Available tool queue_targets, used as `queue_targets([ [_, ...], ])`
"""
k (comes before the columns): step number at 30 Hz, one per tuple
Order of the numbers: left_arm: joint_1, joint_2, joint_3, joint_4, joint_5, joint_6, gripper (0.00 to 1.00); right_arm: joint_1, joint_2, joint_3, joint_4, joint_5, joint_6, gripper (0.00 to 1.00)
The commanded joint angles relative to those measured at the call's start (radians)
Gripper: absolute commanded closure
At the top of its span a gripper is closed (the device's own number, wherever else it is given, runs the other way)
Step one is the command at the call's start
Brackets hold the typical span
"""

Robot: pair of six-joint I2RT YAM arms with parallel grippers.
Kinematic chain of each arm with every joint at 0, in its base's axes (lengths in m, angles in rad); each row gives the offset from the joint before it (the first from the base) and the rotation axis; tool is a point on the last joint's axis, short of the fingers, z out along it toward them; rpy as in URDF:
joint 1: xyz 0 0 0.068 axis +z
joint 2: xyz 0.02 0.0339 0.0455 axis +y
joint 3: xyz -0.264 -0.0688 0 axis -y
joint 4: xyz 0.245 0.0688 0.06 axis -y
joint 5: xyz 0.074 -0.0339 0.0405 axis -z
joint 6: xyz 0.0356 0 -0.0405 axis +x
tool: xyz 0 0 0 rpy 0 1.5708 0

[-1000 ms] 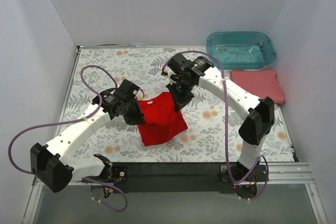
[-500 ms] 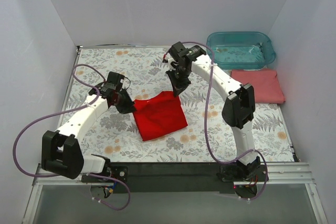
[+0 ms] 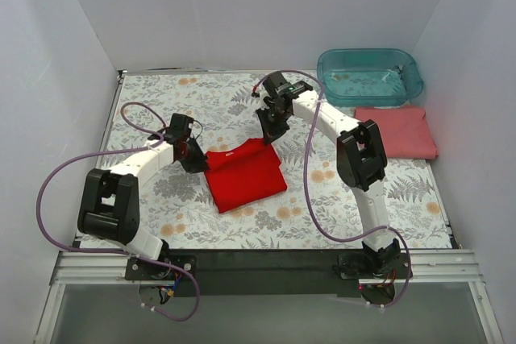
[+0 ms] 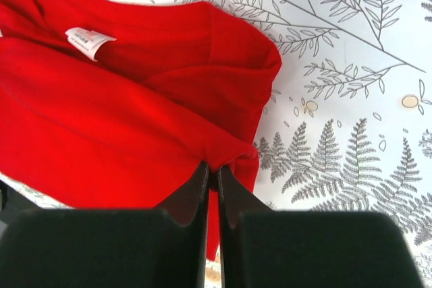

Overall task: Fold and stack the t-shirts
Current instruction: Fold the tshirt

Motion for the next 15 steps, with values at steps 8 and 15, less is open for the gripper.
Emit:
queue_targets([
  [8, 0.008, -0.09, 0.01, 0.061, -0.131, 0.036, 0.63, -0.013, -0.09, -0.056, 0.15, 0.003, -0.013, 0.65],
  [15, 0.006, -0.262, -0.026, 0.072, -0.048, 0.074, 0.32, -0.035, -0.321, -0.374, 0.389, -0.137, 0.005, 0.61],
])
